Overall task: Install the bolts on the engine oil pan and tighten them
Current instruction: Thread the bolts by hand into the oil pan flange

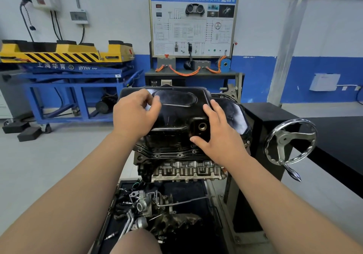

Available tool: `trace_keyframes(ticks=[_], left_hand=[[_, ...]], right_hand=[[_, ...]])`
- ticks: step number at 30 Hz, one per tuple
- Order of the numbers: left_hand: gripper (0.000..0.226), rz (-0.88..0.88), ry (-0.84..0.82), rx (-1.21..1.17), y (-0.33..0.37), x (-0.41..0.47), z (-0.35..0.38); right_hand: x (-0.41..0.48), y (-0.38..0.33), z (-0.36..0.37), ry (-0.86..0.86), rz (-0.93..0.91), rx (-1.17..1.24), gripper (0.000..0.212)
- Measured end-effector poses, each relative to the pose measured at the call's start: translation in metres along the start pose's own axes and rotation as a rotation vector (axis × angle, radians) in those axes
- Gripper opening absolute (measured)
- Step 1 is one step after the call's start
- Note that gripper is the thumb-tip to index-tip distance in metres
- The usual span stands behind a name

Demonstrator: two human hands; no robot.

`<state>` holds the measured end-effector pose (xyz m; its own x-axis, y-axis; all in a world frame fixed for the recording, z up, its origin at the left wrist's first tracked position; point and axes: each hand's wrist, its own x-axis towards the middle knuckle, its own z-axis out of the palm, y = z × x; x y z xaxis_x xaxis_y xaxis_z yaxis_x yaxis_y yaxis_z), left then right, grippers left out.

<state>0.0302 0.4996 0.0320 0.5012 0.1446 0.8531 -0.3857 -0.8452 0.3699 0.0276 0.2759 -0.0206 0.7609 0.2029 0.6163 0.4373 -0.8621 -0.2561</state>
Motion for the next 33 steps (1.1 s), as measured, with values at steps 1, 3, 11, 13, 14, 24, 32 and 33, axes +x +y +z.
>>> trace_keyframes(ticks=[1,3,11,13,14,24,32,33], left_hand=[[0.028,0.002,0.000,0.007,0.001,0.001,0.000],[0.028,0.010,-0.004,0.027,0.001,0.001,0.000],[0.015,0.028,-0.031,0.040,0.002,-0.004,-0.003],[0.027,0.043,-0.017,0.030,0.001,-0.008,-0.003],[0.034,0.056,-0.013,0.026,0.001,-0.010,-0.003],[0.076,0.168,-0.043,0.008,-0.011,-0.032,-0.005],[0.083,0.105,-0.078,0.014,-0.009,-0.031,-0.006],[0.083,0.110,-0.073,0.013,-0.009,-0.031,-0.007]], right_hand=[[0.000,-0.001,-0.001,-0.006,-0.001,-0.003,0.091],[0.001,-0.002,-0.003,-0.035,0.000,-0.005,0.092],[0.024,-0.042,-0.032,0.137,-0.151,0.120,0.040],[0.036,-0.066,-0.033,0.078,-0.131,0.246,0.025],[0.043,-0.077,-0.032,0.022,-0.096,0.335,0.019],[0.053,-0.115,-0.029,-0.266,-0.131,0.283,0.006],[0.052,-0.129,-0.036,-0.206,-0.282,-0.015,0.027],[0.052,-0.129,-0.036,-0.216,-0.301,-0.033,0.030]])
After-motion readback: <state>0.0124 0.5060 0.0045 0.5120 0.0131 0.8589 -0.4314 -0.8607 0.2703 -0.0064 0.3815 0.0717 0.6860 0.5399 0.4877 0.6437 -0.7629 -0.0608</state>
